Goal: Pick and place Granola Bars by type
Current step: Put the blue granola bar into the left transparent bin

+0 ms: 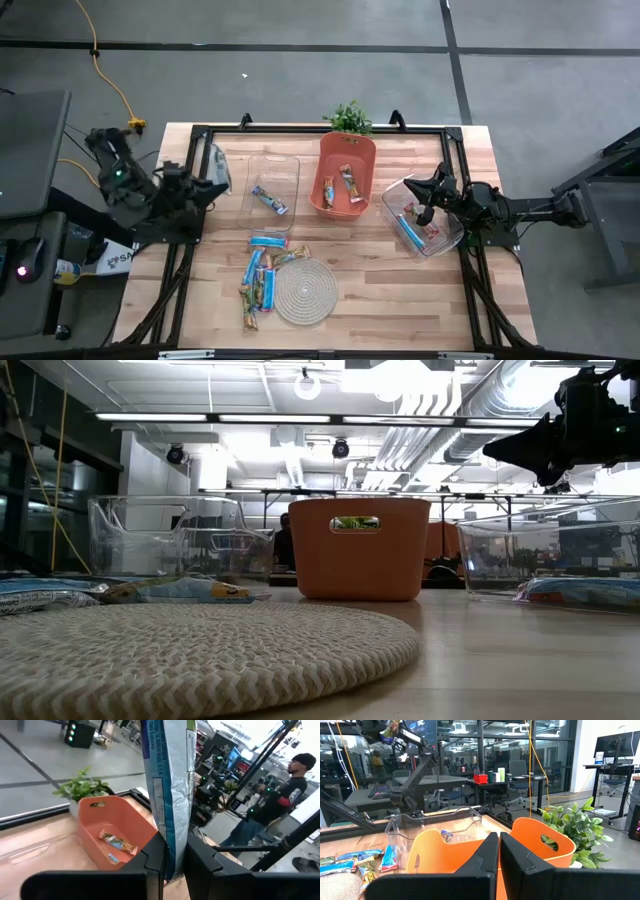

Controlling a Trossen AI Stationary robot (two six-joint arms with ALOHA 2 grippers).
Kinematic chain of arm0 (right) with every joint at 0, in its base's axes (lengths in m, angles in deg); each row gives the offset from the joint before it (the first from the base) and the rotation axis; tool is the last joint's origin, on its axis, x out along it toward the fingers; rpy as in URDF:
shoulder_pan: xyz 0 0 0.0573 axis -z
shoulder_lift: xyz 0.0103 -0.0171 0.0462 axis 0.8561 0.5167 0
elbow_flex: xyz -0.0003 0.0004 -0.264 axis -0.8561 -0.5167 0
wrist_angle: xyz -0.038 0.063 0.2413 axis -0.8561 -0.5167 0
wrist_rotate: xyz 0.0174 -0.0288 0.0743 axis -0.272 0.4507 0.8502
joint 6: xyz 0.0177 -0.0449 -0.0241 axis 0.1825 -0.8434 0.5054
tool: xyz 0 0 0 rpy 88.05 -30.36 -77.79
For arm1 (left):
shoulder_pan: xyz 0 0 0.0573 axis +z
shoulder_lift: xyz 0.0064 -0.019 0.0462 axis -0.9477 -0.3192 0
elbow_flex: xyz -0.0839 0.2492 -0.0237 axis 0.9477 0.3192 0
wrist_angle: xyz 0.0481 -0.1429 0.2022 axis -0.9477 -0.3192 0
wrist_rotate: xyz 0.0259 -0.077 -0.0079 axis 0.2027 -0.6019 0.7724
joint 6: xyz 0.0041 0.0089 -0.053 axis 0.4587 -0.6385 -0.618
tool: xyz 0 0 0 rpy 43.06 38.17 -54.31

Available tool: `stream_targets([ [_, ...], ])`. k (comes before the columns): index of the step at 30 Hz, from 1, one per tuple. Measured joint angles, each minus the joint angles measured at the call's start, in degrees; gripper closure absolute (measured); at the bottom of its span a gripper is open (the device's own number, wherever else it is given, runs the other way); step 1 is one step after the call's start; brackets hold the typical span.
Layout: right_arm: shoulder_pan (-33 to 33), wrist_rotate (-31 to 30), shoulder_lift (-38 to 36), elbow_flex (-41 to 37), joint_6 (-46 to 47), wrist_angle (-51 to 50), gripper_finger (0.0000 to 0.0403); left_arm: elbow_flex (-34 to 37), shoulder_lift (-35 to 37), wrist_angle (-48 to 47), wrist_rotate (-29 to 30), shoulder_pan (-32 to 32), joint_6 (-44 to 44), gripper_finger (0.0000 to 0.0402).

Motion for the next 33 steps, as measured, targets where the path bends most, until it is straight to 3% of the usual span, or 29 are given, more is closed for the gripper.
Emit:
stream_targets([
  [5, 0.01, 0.00, 0.01, 0.01, 0.00, 0.00, 0.0402, -0.01, -3.72, 15.82, -17.20, 13.49, 16.21, 0.0355],
  [8, 0.00, -0.01, 0.01, 0.00, 0.00, 0.00, 0.0402, -0.04, -5.77, 19.21, -28.44, 22.80, 20.09, 0.0355],
  [19, 0.01, -0.02, 0.00, 0.00, 0.00, 0.00, 0.0402, -0.04, -7.81, 3.29, -64.36, 55.66, 19.10, 0.0355],
  [24, 0.00, 0.00, 0.00, 0.00, 0.00, 0.00, 0.0402, 0.00, -11.15, -3.51, -83.06, 69.71, 22.76, 0.0355],
  [29, 0.01, -0.01, 0.01, 0.01, 0.00, 0.00, 0.0402, 0.00, -18.37, -6.65, -100.35, 78.43, 28.22, 0.0355],
  [33, 0.01, -0.01, 0.00, 0.01, 0.00, 0.00, 0.0402, -0.02, -25.08, -13.70, -106.07, 81.39, 32.79, 0.0355],
])
